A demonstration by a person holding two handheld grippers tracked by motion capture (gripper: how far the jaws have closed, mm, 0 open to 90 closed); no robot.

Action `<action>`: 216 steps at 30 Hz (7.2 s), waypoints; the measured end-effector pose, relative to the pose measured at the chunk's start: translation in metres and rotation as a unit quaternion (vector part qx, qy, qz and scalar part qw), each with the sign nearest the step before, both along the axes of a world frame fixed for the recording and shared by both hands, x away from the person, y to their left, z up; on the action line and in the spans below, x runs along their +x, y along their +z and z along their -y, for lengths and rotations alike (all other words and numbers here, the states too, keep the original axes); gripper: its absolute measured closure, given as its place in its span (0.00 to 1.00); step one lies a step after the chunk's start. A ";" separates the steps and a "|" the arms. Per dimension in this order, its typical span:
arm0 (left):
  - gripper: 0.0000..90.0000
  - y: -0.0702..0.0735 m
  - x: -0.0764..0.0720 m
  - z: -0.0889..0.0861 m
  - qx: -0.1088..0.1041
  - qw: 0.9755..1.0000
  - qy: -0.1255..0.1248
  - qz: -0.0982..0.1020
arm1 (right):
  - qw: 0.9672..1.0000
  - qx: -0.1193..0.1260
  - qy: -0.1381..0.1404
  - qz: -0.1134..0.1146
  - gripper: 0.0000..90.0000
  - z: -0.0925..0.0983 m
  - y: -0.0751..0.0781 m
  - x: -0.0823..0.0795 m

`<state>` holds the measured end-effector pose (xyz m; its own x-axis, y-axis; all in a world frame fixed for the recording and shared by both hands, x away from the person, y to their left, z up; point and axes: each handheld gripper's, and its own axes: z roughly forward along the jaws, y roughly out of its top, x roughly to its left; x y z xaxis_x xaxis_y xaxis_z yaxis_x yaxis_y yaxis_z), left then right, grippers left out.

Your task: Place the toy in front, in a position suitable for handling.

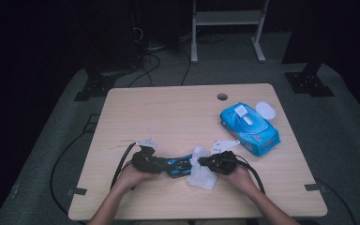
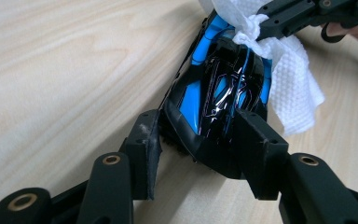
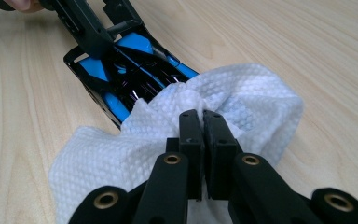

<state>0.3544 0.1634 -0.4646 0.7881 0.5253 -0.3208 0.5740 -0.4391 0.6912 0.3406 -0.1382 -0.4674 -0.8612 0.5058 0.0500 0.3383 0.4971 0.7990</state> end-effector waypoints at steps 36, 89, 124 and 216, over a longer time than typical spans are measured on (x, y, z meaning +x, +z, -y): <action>0.62 -0.003 0.004 0.003 -0.017 0.999 0.000 -0.032 | 1.000 0.005 -0.013 0.002 0.96 0.006 -0.001 -0.002; 0.60 0.000 -0.040 0.013 0.028 0.975 -0.050 0.213 | 0.985 0.058 0.058 -0.155 0.52 0.029 -0.002 0.038; 0.48 -0.006 -0.027 0.021 0.032 0.978 -0.034 0.202 | 0.999 0.016 0.038 0.015 0.61 0.020 0.028 0.015; 0.64 -0.004 -0.022 0.026 0.004 0.973 -0.074 0.219 | 0.998 -0.011 0.012 0.064 0.96 -0.046 0.043 0.008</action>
<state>0.3325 0.1378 -0.4687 0.9157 0.3964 0.0665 0.1554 -0.5016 0.8510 0.3486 -0.0923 -0.4248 -0.8718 0.4846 -0.0713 0.2225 0.5215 0.8237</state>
